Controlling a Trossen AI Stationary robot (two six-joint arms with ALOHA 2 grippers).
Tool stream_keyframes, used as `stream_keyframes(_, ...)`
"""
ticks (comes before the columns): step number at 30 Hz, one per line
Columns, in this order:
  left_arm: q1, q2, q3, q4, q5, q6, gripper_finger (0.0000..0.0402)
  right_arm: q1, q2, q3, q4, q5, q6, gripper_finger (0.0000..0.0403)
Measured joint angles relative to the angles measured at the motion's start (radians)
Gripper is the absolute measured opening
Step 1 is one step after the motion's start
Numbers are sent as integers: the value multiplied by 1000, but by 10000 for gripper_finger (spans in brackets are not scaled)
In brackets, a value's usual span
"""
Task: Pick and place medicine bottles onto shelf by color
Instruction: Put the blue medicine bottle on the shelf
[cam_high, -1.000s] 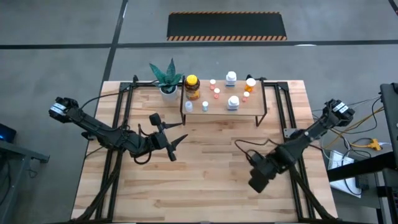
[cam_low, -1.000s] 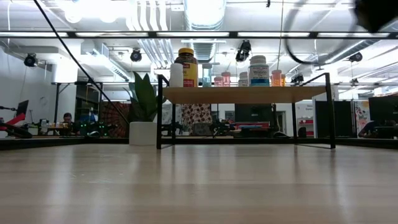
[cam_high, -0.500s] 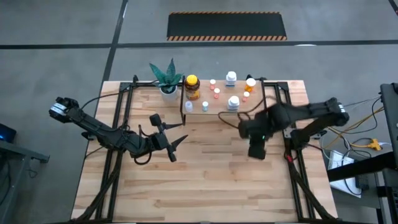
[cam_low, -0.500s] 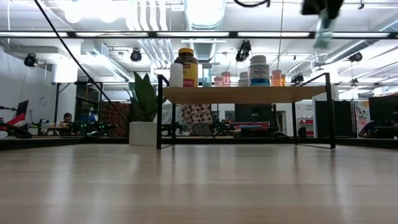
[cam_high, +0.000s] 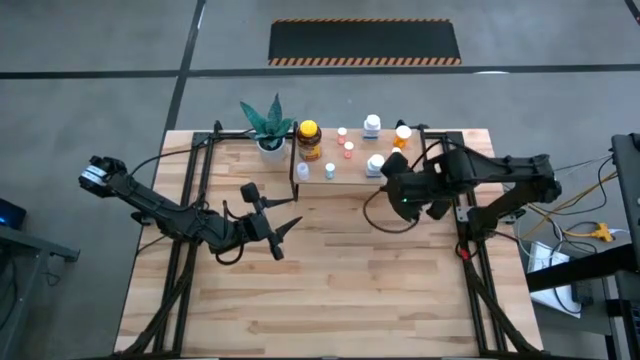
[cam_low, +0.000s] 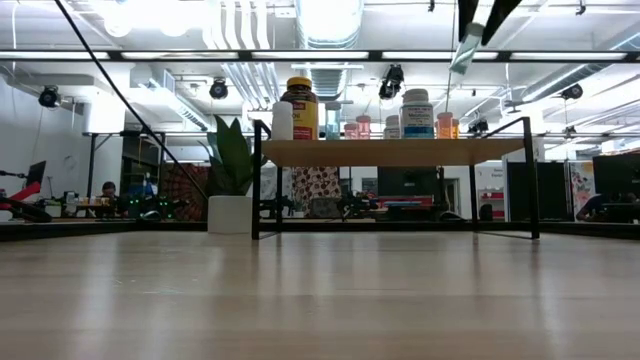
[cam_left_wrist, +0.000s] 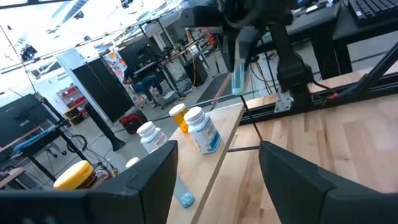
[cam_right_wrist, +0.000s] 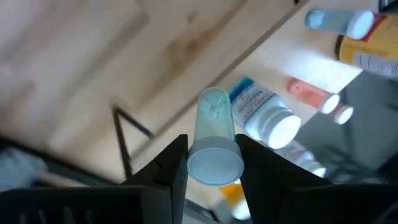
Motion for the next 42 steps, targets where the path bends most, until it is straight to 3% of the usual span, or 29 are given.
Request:
stream_keyframes(5,-1,0,0,0,0,0,208,-1,3,-69,1,173,-200,112)
stream_keyframes(11,-1,0,0,0,0,0,208,-51,-1,-126,0,162,-305,111)
stream_keyframes(30,0,0,0,-1,0,1,208,-409,-5,-131,6,-188,-269,111)
stream_keyframes(42,0,0,0,0,0,1,208,-490,3,-161,7,-201,-295,111)
